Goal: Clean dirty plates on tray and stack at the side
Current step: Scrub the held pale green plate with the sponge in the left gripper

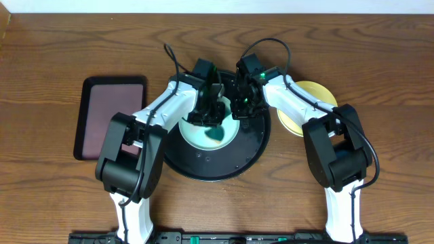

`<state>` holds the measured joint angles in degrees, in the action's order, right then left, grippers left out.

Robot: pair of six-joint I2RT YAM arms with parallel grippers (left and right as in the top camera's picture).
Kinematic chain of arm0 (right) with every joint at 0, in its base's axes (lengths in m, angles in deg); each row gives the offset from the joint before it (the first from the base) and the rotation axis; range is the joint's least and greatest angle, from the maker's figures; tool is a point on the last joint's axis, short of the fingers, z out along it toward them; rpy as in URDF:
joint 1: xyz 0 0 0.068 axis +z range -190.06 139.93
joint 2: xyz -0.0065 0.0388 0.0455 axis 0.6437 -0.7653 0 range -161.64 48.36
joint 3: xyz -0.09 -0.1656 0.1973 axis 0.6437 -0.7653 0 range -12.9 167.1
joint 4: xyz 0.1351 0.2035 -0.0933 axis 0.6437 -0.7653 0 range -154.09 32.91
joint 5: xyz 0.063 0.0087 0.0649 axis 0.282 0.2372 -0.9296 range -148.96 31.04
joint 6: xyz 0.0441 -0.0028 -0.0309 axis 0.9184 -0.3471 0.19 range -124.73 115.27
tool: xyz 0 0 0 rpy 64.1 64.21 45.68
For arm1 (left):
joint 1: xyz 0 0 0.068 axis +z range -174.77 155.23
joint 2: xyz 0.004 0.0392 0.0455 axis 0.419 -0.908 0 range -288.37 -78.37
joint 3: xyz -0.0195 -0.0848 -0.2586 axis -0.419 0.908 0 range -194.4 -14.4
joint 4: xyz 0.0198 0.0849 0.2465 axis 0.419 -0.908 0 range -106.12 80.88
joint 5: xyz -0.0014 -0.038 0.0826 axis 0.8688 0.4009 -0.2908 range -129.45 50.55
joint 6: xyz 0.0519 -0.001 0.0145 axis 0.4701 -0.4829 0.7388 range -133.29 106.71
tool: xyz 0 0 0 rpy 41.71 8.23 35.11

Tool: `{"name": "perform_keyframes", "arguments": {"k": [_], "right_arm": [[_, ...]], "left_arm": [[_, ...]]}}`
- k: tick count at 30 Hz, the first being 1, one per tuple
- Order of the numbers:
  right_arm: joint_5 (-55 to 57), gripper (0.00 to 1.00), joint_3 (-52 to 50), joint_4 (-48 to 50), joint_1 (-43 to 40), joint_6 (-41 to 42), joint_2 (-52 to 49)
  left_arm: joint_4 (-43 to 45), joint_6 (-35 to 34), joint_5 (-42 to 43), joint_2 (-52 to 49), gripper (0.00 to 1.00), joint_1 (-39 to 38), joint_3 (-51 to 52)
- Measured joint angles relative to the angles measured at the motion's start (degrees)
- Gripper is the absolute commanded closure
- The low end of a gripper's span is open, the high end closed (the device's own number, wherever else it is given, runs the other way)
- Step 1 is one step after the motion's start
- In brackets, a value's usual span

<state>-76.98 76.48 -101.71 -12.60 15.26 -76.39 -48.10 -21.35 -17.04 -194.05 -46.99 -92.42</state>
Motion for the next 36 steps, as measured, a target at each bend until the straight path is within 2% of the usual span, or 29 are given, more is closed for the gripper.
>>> {"name": "perform_keyframes", "arguments": {"k": [2, 5, 9, 11, 16, 22, 25, 27, 31, 36], "right_arm": [[0.0, 0.99, 0.0, 0.0, 0.0, 0.0, 0.0], [-0.2, 0.99, 0.0, 0.09, 0.0, 0.0, 0.0], [-0.15, 0.99, 0.0, 0.15, 0.17, 0.0, 0.0], [-0.15, 0.99, 0.0, 0.15, 0.17, 0.0, 0.0], [-0.15, 0.99, 0.0, 0.15, 0.17, 0.0, 0.0], [-0.15, 0.99, -0.02, 0.15, 0.17, 0.0, 0.0], [-0.15, 0.99, -0.02, 0.15, 0.17, 0.0, 0.0], [-0.15, 0.99, -0.02, 0.15, 0.17, 0.0, 0.0], [-0.15, 0.99, -0.02, 0.15, 0.17, 0.0, 0.0], [-0.2, 0.99, -0.02, 0.15, 0.17, 0.0, 0.0]], "left_arm": [[1.33, -2.23, -3.26, -0.09, 0.93, -0.33, 0.0], [0.33, -9.81, -11.28, -0.04, 0.93, -1.18, -0.15], [-4.85, -22.01, -27.45, 0.2, 0.93, -1.86, -0.94], [-6.38, -23.26, -29.86, 0.2, 0.93, -1.64, -0.94], [-7.32, -16.74, -25.83, 0.2, 0.93, -0.72, -1.2], [-8.52, -0.52, -6.97, 0.31, 0.93, 1.14, -1.18], [-8.76, 4.28, 0.83, 0.31, 0.93, 0.31, -0.98], [-8.52, 5.95, 3.02, 0.31, 0.93, -0.11, -0.98], [-7.54, 6.49, 0.76, 0.31, 0.92, -0.28, -0.96], [-7.1, -3.39, -14.05, 0.31, 0.92, -0.59, -0.96]]}}
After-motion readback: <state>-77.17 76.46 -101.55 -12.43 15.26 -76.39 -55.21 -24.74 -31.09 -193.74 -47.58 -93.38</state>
